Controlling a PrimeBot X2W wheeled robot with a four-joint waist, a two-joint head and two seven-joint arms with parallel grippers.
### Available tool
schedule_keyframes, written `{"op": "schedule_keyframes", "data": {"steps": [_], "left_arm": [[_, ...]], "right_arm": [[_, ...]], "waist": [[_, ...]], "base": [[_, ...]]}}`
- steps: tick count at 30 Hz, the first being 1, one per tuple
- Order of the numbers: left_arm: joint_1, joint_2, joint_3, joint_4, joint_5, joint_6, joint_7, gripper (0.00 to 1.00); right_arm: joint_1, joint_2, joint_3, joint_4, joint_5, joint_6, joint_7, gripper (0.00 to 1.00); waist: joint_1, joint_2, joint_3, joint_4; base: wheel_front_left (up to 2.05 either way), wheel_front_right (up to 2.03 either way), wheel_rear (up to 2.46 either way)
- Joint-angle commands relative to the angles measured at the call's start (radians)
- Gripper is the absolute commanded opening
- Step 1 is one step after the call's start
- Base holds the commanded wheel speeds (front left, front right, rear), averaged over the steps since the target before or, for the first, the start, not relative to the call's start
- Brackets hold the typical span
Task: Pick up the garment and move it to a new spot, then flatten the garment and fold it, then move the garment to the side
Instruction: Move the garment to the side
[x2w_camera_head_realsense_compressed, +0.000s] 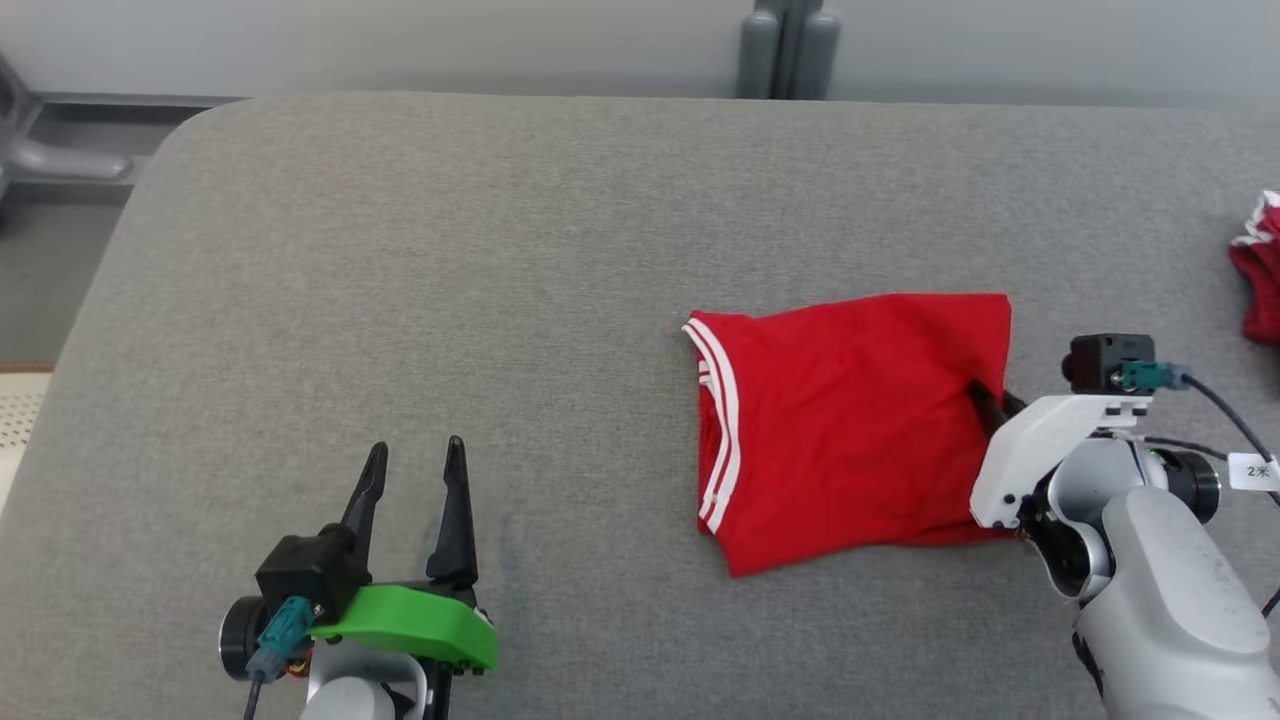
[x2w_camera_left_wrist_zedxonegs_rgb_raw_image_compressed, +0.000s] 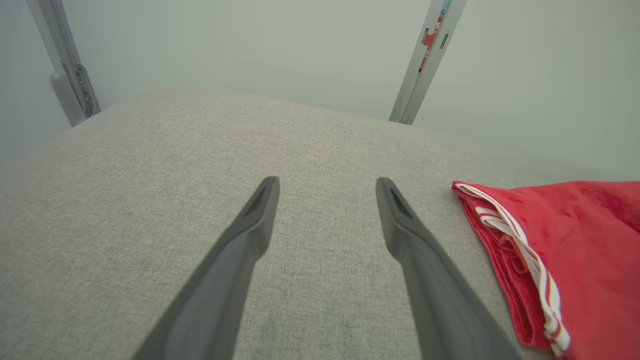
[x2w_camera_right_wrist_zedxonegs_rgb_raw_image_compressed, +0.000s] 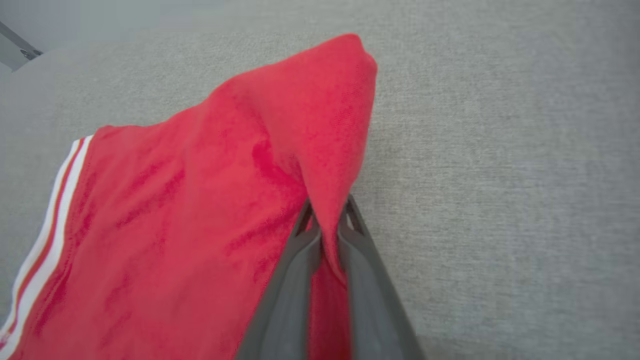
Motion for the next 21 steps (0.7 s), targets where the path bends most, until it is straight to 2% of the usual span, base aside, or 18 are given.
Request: {"op": "schedule_keyframes", "data": {"steps": [1,9,13,17,21], "left_arm": [[-0.025,0.001,0.005,-0.006,0.01,-0.001,0.0,1.0],[-0.065,0.012,-0.003,-0.009,0.039,-0.014,0.0,1.0],[-0.089,0.021,-0.017,-0.006,0.048,-0.02,0.005,1.0],[-0.108,0.029,-0.031,-0.007,0.06,-0.022,0.015,1.0],[-0.118,0.039,-0.039,-0.017,0.067,-0.021,0.025,1.0]], "right_arm": [[-0.016,-0.016,-0.006,-0.016,0.011,-0.002,-0.01,0.0],[-0.03,-0.073,-0.056,-0.098,0.014,-0.002,-0.014,0.0],[-0.026,-0.075,-0.075,-0.139,0.02,-0.002,-0.014,0.0],[-0.019,-0.066,-0.085,-0.166,0.027,-0.002,-0.021,0.0],[-0.017,-0.058,-0.09,-0.185,0.028,-0.002,-0.028,0.0]], "waist": [[0.0,0.0,0.029,-0.11],[0.0,0.0,0.093,-0.33],[0.0,0.0,0.123,-0.43],[0.0,0.0,0.142,-0.493],[0.0,0.0,0.157,-0.525]], "base": [[0.0,0.0,0.0],[0.0,0.0,0.0],[0.0,0.0,0.0],[0.0,0.0,0.0],[0.0,0.0,0.0]]}}
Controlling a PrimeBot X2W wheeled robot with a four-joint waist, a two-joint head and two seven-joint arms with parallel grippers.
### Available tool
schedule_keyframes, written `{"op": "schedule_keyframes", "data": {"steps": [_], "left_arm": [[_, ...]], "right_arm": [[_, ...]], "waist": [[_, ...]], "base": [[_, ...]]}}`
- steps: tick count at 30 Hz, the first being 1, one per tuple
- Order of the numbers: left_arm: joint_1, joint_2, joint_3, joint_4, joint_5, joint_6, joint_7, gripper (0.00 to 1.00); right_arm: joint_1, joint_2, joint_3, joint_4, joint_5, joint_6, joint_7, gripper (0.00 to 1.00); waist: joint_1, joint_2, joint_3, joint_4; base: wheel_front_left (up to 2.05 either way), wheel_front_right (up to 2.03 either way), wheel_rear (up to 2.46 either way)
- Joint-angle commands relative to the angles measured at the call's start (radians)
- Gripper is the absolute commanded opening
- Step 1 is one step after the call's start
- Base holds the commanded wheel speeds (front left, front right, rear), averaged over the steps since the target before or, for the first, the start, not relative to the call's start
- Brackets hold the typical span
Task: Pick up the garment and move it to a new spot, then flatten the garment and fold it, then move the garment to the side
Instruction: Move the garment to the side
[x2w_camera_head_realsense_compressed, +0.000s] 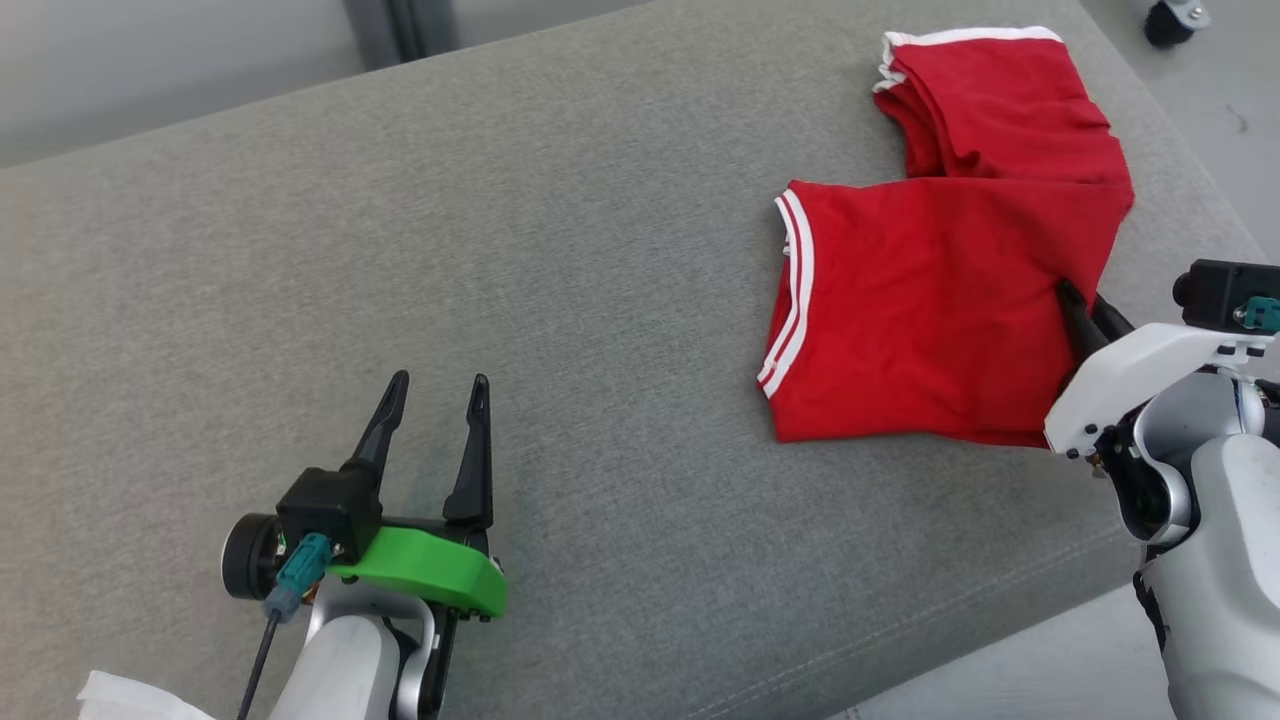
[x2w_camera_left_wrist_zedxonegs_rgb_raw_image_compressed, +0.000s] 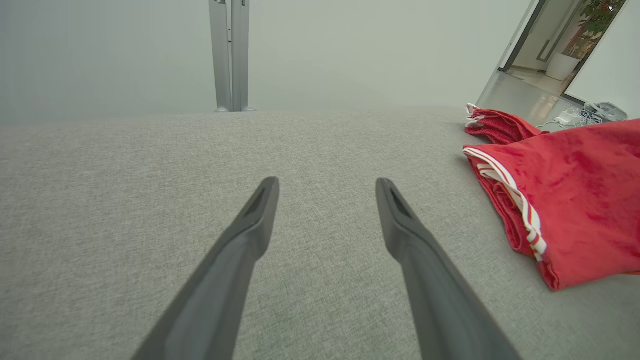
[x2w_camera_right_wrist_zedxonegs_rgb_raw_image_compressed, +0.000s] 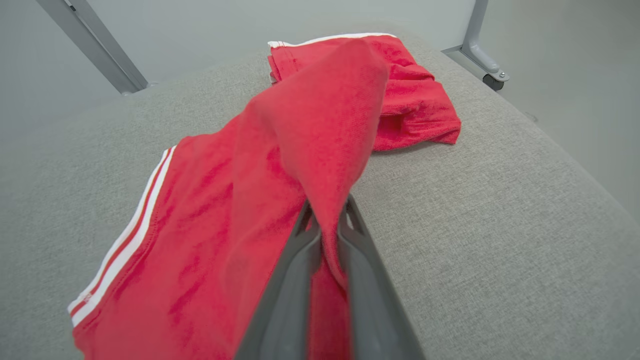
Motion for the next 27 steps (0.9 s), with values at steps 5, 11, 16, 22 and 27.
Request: {"op": "schedule_keyframes", "data": {"steps": [5,11,16,22,27], "left_arm": [[-0.021,0.021,-0.006,-0.016,0.009,0.001,0.012,1.0],[-0.026,0.02,-0.007,-0.02,0.0,0.01,0.012,1.0],[-0.027,0.013,-0.008,-0.015,-0.011,0.013,0.003,1.0],[-0.032,0.002,-0.014,-0.006,-0.023,0.013,-0.008,1.0],[-0.041,-0.006,-0.021,0.003,-0.031,0.016,-0.016,1.0]], "right_arm": [[-0.019,0.013,-0.005,-0.025,-0.003,-0.002,-0.021,0.0],[-0.065,-0.001,-0.004,-0.035,-0.017,-0.002,-0.037,0.0],[-0.142,-0.029,-0.003,-0.035,-0.033,-0.002,-0.022,0.0],[-0.261,-0.065,-0.01,0.003,-0.051,-0.002,0.009,0.0],[-0.349,-0.09,-0.022,0.06,-0.059,-0.002,0.023,0.0]], "waist": [[0.0,-0.0001,0.073,-0.09],[0.0,-0.0001,0.074,-0.039],[0.0,-0.0001,0.066,0.018],[0.0,-0.0001,0.064,0.08],[0.0,-0.0001,0.07,0.117]], "base": [[0.0,0.0,0.0],[0.0,0.0,0.0],[0.0,0.0,0.0],[0.0,0.0,0.0],[0.0,0.0,0.0]]}}
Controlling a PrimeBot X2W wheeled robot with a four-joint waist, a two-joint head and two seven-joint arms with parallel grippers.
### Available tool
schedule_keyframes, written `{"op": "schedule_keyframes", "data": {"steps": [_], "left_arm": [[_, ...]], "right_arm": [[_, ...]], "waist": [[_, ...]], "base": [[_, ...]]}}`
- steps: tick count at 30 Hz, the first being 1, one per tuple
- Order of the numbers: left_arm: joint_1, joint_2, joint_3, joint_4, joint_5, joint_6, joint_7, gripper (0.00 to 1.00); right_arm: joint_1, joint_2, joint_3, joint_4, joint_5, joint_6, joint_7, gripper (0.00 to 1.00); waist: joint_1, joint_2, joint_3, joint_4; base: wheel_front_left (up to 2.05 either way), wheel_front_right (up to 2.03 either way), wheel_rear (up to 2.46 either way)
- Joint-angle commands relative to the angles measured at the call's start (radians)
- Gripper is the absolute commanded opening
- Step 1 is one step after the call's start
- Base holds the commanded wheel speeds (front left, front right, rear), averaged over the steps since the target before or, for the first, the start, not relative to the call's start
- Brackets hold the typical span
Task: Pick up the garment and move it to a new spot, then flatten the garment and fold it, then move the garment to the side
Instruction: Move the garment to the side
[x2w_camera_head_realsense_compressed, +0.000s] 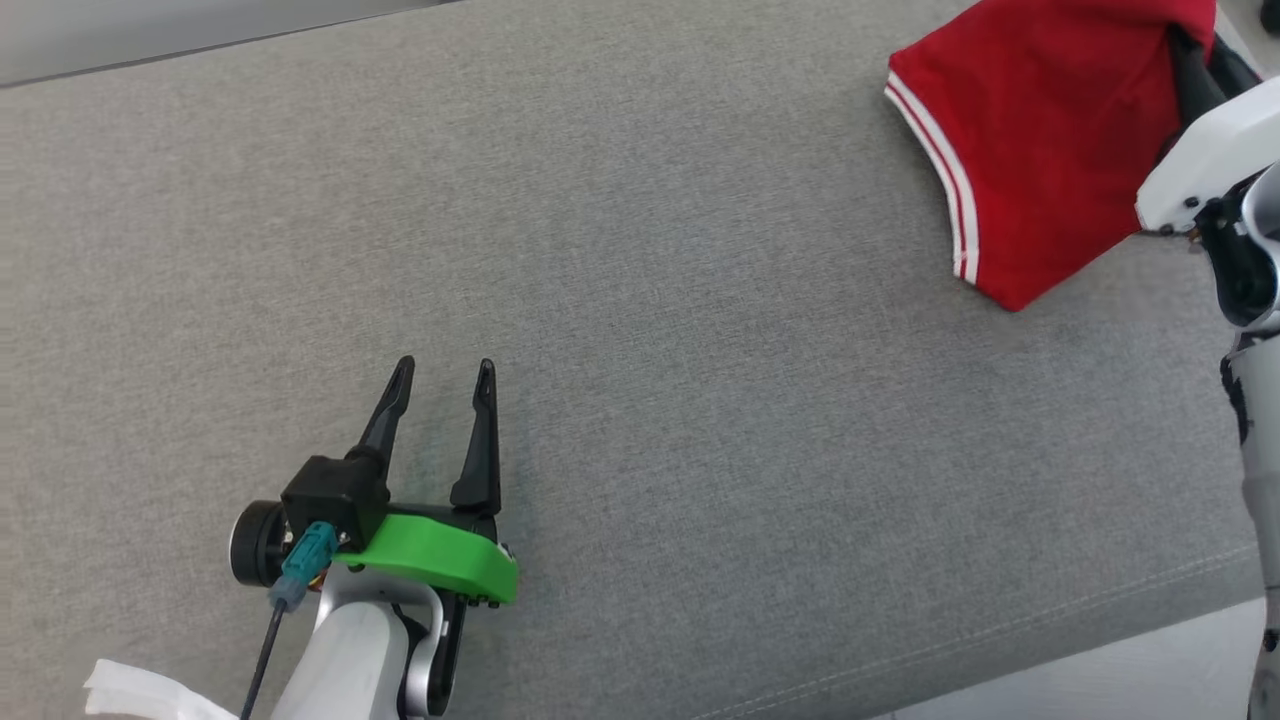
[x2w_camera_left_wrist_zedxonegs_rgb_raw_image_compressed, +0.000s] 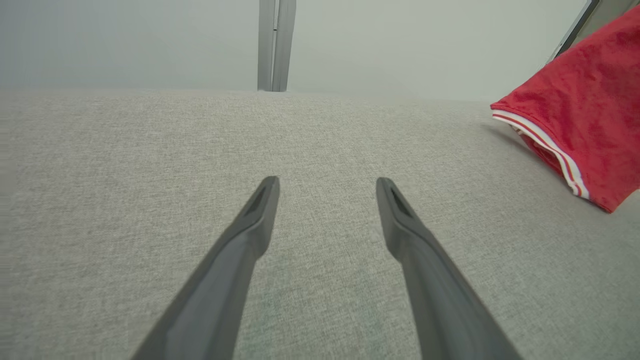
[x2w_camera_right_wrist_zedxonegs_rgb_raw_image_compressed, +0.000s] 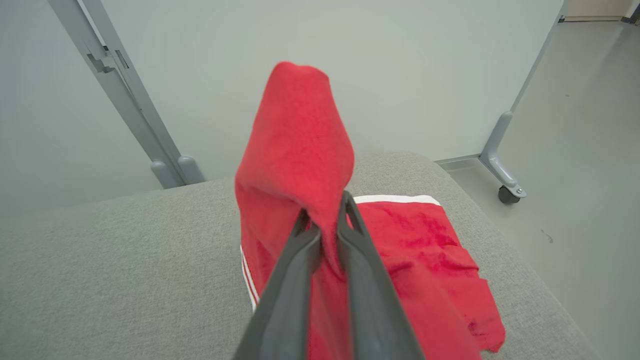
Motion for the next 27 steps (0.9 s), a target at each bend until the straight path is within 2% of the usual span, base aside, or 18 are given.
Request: {"op": "schedule_keyframes", "data": {"steps": [1,16,23,24,25,26,27], "left_arm": [[-0.019,0.0,0.0,0.001,-0.013,0.004,-0.008,1.0],[-0.035,-0.003,-0.014,0.007,0.001,-0.008,-0.017,1.0],[-0.039,0.0,-0.033,0.011,0.01,-0.014,-0.017,1.0],[-0.038,0.001,-0.036,0.011,0.011,-0.014,-0.017,1.0],[-0.038,0.001,-0.039,0.012,0.013,-0.014,-0.017,1.0],[-0.037,0.002,-0.042,0.012,0.015,-0.014,-0.015,1.0],[-0.036,0.002,-0.045,0.013,0.016,-0.014,-0.014,1.0]], "right_arm": [[-0.027,-0.018,-0.004,0.015,-0.011,-0.001,0.004,0.0],[-0.154,-0.231,-0.076,0.178,-0.099,-0.002,0.081,0.0],[-0.175,-0.282,-0.11,0.276,-0.187,-0.002,0.07,0.0],[-0.177,-0.288,-0.12,0.292,-0.214,-0.002,0.06,0.11],[-0.178,-0.29,-0.127,0.305,-0.236,-0.002,0.049,0.44],[-0.182,-0.292,-0.143,0.32,-0.259,-0.002,0.033,1.0],[-0.188,-0.292,-0.158,0.33,-0.283,-0.002,0.017,1.0]], "waist": [[-0.0001,0.0,0.005,0.031],[-0.0001,0.0,0.05,0.102],[-0.0001,0.0,0.069,0.128],[-0.0001,0.0,0.071,0.131],[-0.0001,0.0,0.073,0.134],[-0.0001,0.0,0.075,0.138],[-0.0001,0.0,0.075,0.14]], "base": [[0.0,0.0,0.0],[0.0,0.0,0.0],[0.0,0.0,0.0],[0.0,0.0,0.0],[0.0,0.0,0.0],[0.0,0.0,0.0],[0.0,0.0,0.0]]}}
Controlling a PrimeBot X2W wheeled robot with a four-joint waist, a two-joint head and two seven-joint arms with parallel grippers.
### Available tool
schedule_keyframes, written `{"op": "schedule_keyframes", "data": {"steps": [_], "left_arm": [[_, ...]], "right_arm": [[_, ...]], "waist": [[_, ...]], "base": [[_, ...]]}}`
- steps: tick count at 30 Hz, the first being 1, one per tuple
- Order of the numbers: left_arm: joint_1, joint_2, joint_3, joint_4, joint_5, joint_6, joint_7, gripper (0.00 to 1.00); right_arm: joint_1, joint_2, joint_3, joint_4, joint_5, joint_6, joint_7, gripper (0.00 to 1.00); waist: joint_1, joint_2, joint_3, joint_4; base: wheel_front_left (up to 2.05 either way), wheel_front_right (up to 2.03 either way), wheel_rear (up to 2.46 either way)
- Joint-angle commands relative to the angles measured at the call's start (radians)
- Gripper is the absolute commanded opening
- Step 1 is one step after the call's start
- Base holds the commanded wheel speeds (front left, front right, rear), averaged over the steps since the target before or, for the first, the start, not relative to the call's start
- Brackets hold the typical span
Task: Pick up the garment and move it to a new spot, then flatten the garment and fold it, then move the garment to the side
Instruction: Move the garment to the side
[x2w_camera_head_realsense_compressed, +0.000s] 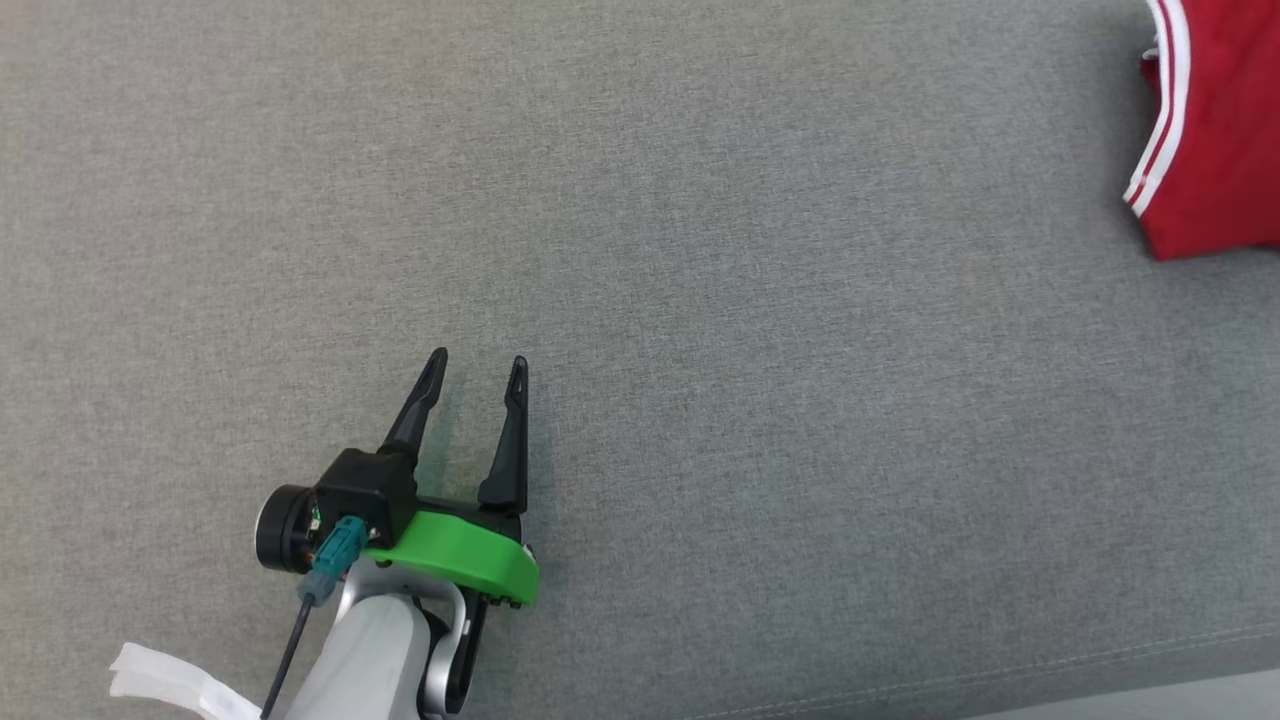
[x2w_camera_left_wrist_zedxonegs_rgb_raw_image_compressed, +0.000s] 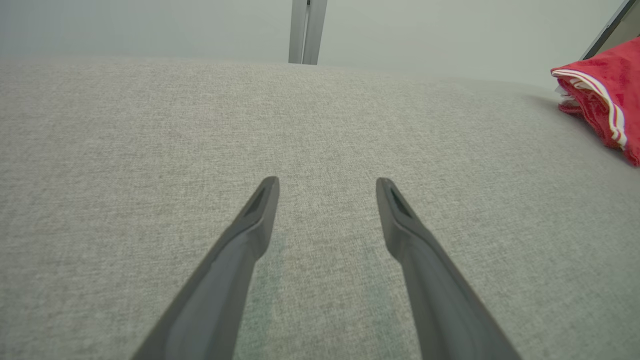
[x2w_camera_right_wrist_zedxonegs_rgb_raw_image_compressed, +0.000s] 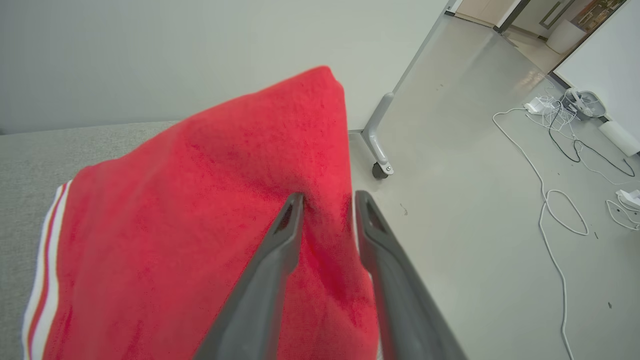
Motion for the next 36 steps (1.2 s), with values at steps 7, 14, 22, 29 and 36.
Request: {"op": "schedule_keyframes", "data": {"steps": [7,14,22,29,36], "left_arm": [[-0.01,0.003,-0.017,0.008,0.003,0.001,0.003,1.0],[-0.019,0.015,-0.009,0.008,-0.007,0.009,0.002,1.0],[-0.055,0.031,0.035,0.035,-0.026,0.018,-0.004,1.0],[-0.054,0.034,0.094,0.089,-0.046,0.033,-0.007,1.0],[0.007,0.023,0.149,0.115,-0.057,0.039,-0.007,1.0]], "right_arm": [[-0.045,0.048,-0.086,0.056,-0.187,-0.002,-0.128,1.0],[-0.096,0.129,-0.009,0.084,-0.181,-0.002,-0.211,1.0],[-0.078,0.205,0.136,0.109,-0.058,-0.002,-0.322,1.0],[0.016,0.286,0.212,0.108,0.033,-0.002,-0.414,1.0],[0.17,0.354,0.256,0.037,0.087,-0.002,-0.488,1.0]], "waist": [[0.0,0.0,-0.003,0.01],[0.0,0.0,-0.03,-0.007],[0.0,0.0,-0.123,-0.011],[0.0,0.0,-0.211,-0.007],[0.0,0.0,-0.275,0.009]], "base": [[0.0,0.0,0.0],[0.0,0.0,0.0],[0.0,0.0,0.0],[0.0,0.0,0.0],[0.0,0.0,0.0]]}}
